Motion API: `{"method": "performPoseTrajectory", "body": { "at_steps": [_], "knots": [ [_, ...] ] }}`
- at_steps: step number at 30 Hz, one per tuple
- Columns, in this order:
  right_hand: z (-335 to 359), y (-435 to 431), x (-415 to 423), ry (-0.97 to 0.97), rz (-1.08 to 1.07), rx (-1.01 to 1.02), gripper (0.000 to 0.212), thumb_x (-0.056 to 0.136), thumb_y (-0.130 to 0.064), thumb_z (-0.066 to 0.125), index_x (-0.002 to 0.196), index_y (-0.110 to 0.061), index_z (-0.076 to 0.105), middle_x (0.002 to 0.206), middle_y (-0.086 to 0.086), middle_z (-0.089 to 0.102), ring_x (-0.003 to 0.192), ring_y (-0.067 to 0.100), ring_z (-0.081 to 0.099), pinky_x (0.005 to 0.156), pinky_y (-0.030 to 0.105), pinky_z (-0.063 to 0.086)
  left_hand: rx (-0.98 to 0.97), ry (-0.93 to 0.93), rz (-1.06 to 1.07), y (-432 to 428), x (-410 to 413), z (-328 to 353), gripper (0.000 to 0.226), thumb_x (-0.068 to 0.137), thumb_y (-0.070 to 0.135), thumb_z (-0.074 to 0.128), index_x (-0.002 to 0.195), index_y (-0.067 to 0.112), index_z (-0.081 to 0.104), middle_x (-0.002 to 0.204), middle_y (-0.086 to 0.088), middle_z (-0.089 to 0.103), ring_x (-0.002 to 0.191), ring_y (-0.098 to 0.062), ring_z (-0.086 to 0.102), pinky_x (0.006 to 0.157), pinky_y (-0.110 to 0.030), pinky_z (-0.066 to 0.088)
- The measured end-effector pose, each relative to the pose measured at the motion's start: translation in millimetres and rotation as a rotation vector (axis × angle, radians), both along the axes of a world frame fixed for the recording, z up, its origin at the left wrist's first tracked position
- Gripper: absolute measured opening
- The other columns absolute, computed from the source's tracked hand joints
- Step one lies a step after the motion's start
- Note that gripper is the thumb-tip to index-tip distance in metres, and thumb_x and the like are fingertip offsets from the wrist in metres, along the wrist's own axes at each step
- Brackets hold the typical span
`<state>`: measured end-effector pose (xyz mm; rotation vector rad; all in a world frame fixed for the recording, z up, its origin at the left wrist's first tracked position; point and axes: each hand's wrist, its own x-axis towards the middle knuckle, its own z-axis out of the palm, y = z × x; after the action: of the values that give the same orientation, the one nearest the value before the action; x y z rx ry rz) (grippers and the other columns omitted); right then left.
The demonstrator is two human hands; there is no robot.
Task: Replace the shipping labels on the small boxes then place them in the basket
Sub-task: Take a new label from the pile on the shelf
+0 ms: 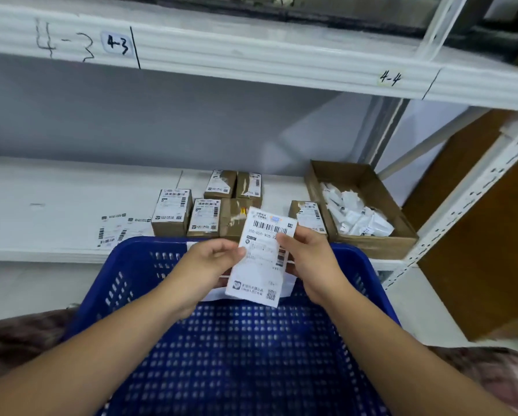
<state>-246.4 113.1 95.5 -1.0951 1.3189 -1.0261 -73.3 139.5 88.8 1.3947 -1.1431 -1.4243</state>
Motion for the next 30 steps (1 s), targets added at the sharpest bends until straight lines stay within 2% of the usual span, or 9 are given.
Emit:
{"method": "performPoseTrajectory", "body": {
  "at_steps": [4,6,9,14,21,27,30],
  "knots": [
    [-2.7,16.0,-5.5,0.061,0.137,-0.009,0.021,0.098,-0.012,0.055,0.097,-0.026,0.071,0.101,-0.008,0.076,0.097,0.012,0.071,0.095,0.042,0.054,-0.066,0.015,0.11,6.4,7.5,-4.2,0.013,0.092,0.017,0.058,0.094,0.017,0.07,0.085,0.002,0.074,0.077,-0.011,0.065,0.069,-0.022,0.051],
    [-6.9,21.4,-4.6,0.089,0.19,-0.014,0.021,0.098,-0.013,0.056,0.097,-0.026,0.072,0.101,-0.008,0.076,0.096,0.01,0.071,0.095,0.04,0.054,-0.055,0.04,0.136,6.6,11.2,-7.3,0.013,0.091,0.013,0.059,0.092,0.017,0.072,0.083,0.001,0.074,0.076,-0.011,0.064,0.067,-0.019,0.05],
    [-16.0,24.3,-1.2,0.123,0.225,-0.007,0.019,0.098,-0.014,0.056,0.098,-0.024,0.073,0.099,-0.007,0.076,0.093,0.011,0.072,0.092,0.04,0.056,-0.024,0.003,0.145,5.1,13.5,-12.5,0.015,0.09,0.011,0.06,0.087,0.018,0.073,0.081,0.001,0.073,0.075,-0.012,0.06,0.068,-0.023,0.047],
    [-31.6,22.6,3.1,0.131,0.237,0.024,0.021,0.098,-0.013,0.054,0.098,-0.023,0.072,0.099,-0.007,0.076,0.092,0.01,0.072,0.09,0.034,0.056,-0.003,-0.044,0.126,0.7,11.8,-17.1,0.017,0.092,0.011,0.058,0.085,0.015,0.073,0.075,0.003,0.072,0.066,-0.008,0.058,0.061,-0.021,0.044],
    [-39.4,14.9,1.8,0.106,0.179,0.048,0.021,0.098,-0.012,0.054,0.099,-0.021,0.072,0.099,-0.008,0.076,0.091,0.008,0.072,0.085,0.028,0.056,-0.038,-0.114,0.131,-2.1,10.4,-18.1,0.019,0.093,0.024,0.057,0.084,0.016,0.072,0.075,0.005,0.07,0.067,-0.008,0.058,0.064,-0.022,0.043],
    [-39.2,16.0,1.2,0.111,0.195,0.041,0.022,0.098,-0.01,0.055,0.094,-0.023,0.072,0.092,-0.012,0.076,0.086,0.007,0.072,0.074,0.02,0.057,-0.009,-0.182,0.091,0.5,9.5,-17.3,0.021,0.094,0.018,0.053,0.083,0.017,0.07,0.069,0.009,0.07,0.066,-0.009,0.058,0.064,-0.023,0.044],
    [-40.6,18.2,-0.4,0.128,0.204,0.041,0.021,0.098,-0.011,0.055,0.095,-0.022,0.072,0.092,-0.011,0.076,0.086,0.007,0.072,0.074,0.021,0.057,0.001,-0.194,0.074,3.7,9.6,-16.0,0.022,0.095,0.017,0.052,0.084,0.016,0.071,0.068,0.009,0.07,0.065,-0.008,0.057,0.065,-0.023,0.044]
  ]
}}
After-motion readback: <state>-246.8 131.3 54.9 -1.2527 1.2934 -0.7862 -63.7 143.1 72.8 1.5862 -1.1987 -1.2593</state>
